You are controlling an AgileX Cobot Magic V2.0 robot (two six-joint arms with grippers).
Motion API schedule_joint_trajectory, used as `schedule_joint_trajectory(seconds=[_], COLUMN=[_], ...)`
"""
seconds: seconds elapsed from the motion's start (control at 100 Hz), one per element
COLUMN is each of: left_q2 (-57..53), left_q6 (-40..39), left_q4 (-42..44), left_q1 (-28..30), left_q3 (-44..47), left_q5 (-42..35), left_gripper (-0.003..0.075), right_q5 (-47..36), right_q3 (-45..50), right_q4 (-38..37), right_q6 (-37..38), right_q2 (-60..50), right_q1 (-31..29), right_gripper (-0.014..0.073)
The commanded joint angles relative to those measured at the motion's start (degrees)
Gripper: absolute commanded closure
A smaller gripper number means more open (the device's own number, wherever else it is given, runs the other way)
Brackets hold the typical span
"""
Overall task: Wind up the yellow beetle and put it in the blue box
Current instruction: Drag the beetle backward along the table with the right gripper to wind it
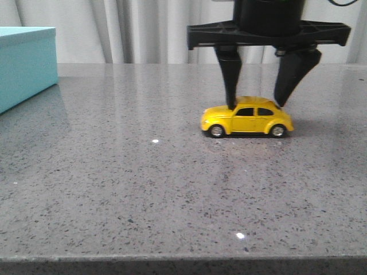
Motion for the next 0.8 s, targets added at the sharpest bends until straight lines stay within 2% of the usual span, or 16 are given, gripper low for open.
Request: schedule_joint_trajectory(seconds=[0.0, 0.28, 0.51, 0.79], left_q2=[0.13, 0.13, 0.13, 0.13], left_q6=[-0.35, -0.35, -0.35, -0.35], left_q4=[-0.16, -0.16, -0.16, -0.16], left_q1=[-0.31, -0.31, -0.31, -0.31], left_q3=[-2.09, -2.09, -2.09, -2.09], left_q5=[-4.17, -4.17, -4.17, -4.17], left_gripper=[0.0322, 0.0322, 0.0322, 0.0322], right_q5=[1.58, 1.73, 1.25, 1.36], right_q3=[1.08, 6.03, 8.71, 8.71], right_q4=[-3.19, -4.93, -5.34, -7.28], right_q6=[-1.07, -4.41, -10.14, -14.15], right_q2=[-3.28, -7.63, -10.06, -10.12], right_q1=[-2.65, -11.55, -18.58, -23.52], right_gripper=[0.0127, 0.0127, 0.0127, 0.0127])
